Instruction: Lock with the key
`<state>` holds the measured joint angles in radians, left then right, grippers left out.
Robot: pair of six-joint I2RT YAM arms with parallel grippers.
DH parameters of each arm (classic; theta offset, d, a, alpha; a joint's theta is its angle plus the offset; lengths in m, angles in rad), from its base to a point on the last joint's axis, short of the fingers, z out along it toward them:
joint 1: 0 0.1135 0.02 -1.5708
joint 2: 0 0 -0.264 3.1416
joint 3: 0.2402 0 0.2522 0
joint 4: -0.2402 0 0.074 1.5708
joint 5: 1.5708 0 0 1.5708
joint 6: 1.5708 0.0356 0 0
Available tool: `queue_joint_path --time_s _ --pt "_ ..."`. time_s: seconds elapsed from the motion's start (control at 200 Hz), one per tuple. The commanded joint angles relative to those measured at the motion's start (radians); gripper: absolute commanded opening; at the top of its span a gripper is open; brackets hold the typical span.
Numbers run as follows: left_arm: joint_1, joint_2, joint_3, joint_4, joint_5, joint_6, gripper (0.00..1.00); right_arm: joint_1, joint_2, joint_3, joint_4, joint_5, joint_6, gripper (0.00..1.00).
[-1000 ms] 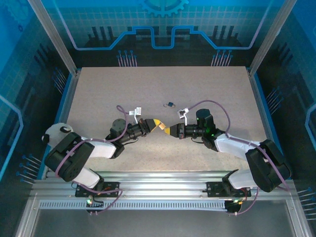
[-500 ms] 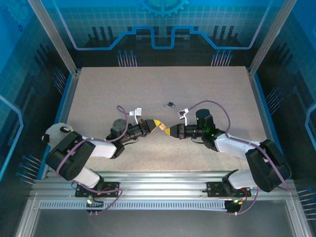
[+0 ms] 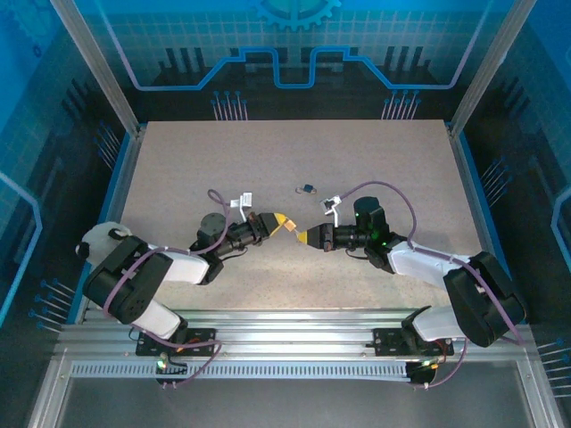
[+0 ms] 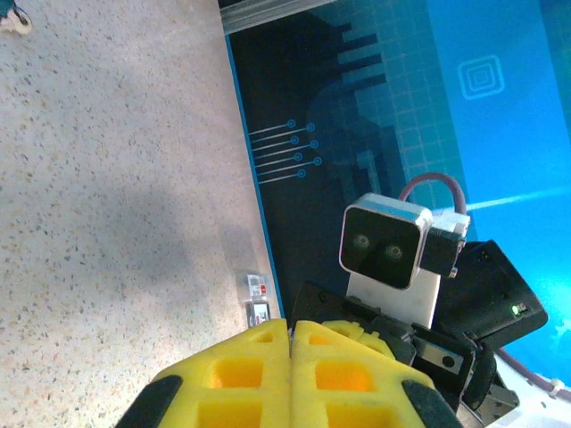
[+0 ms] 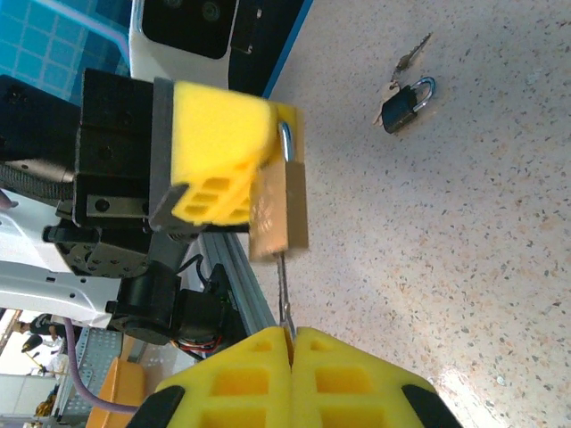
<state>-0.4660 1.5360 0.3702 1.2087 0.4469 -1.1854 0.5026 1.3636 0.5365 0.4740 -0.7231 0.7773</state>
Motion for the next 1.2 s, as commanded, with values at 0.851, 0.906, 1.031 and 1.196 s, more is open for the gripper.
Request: queue_joint_path --time_s 0.851,0.906,1.031,1.196 --pt "0.027 0.098 0.111 -0.325 -0.026 0.140 0.00 -0.084 -0.290 -0.055 -0.198 0.168 -0.117 0.00" --pt "0.017 0.092 0.137 -0.416 -0.041 0.181 0.00 -0.086 -0.288 -0.056 -0.198 0.167 -0.116 0.00" --pt "-0.005 0.089 0.203 -0.620 -0.088 0.275 0.00 -0.089 -0.288 -0.059 -0.198 0.162 -0.112 0.00" --pt "-0.025 0.126 0.284 -0.795 -0.131 0.351 0.00 -0.091 -0.291 -0.060 -0.197 0.159 -0.112 0.00"
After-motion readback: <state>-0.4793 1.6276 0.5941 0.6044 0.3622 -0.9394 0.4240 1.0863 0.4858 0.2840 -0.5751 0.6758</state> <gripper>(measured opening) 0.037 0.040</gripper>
